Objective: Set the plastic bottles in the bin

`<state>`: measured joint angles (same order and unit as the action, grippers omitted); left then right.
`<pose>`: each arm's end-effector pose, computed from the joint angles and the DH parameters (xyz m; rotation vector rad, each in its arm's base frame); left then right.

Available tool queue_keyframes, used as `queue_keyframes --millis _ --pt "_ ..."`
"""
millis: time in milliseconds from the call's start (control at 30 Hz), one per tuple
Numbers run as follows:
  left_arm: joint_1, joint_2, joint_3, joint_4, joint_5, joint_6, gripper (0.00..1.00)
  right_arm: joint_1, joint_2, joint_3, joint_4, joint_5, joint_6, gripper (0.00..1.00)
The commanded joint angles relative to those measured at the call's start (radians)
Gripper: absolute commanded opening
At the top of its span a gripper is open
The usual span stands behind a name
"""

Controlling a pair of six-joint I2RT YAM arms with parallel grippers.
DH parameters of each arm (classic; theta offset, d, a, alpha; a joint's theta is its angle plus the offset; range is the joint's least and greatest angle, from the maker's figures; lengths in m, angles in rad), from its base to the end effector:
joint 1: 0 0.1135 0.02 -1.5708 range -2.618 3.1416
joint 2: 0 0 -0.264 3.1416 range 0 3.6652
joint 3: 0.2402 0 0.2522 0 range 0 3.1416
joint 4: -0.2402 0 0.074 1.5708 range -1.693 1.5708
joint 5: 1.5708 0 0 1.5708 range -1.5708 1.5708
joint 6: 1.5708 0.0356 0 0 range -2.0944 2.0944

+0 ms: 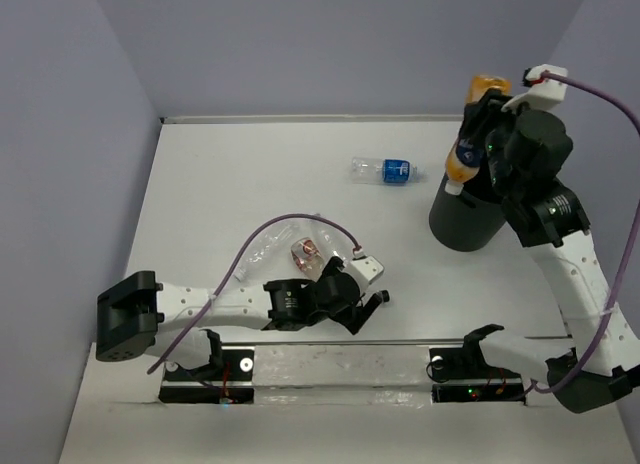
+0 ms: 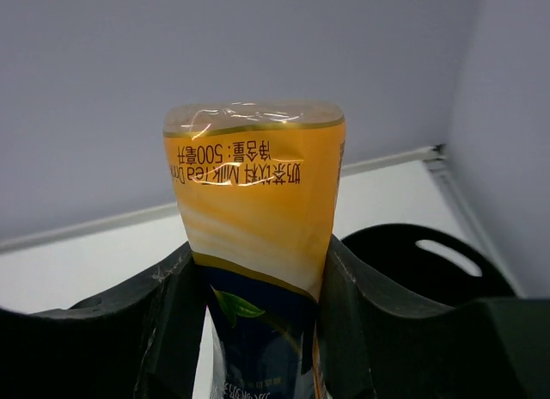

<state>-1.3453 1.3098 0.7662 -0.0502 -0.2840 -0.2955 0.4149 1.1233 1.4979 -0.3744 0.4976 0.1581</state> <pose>0.0728 -0.2728 0.2327 0.9591 1.9903 -0.6416 0.2055 0.0719 0.4970 0.1888 1.5595 0.0593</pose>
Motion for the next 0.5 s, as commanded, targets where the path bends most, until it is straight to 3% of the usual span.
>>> queue_keyframes --millis 0,167,333,433,467 --pt "-0.011 0.042 0.022 0.024 -0.063 0.078 0.99 -0.219 0.038 -0.025 0.101 0.050 -0.009 0.30" --pt "-0.014 0.092 0.031 0.026 -0.049 0.091 0.99 -0.324 0.072 -0.149 0.288 0.108 -0.038 0.30" --pt "-0.017 0.115 0.031 0.030 -0.050 0.107 0.99 -0.373 0.099 -0.208 0.359 0.094 -0.012 0.31" --pt "-0.020 0.137 0.035 0.033 -0.053 0.111 0.99 -0.373 0.101 -0.249 0.413 0.114 -0.011 0.37" --pt "-0.020 0.150 0.039 0.035 -0.052 0.114 0.99 -0.383 0.101 -0.263 0.419 0.116 -0.011 0.46"
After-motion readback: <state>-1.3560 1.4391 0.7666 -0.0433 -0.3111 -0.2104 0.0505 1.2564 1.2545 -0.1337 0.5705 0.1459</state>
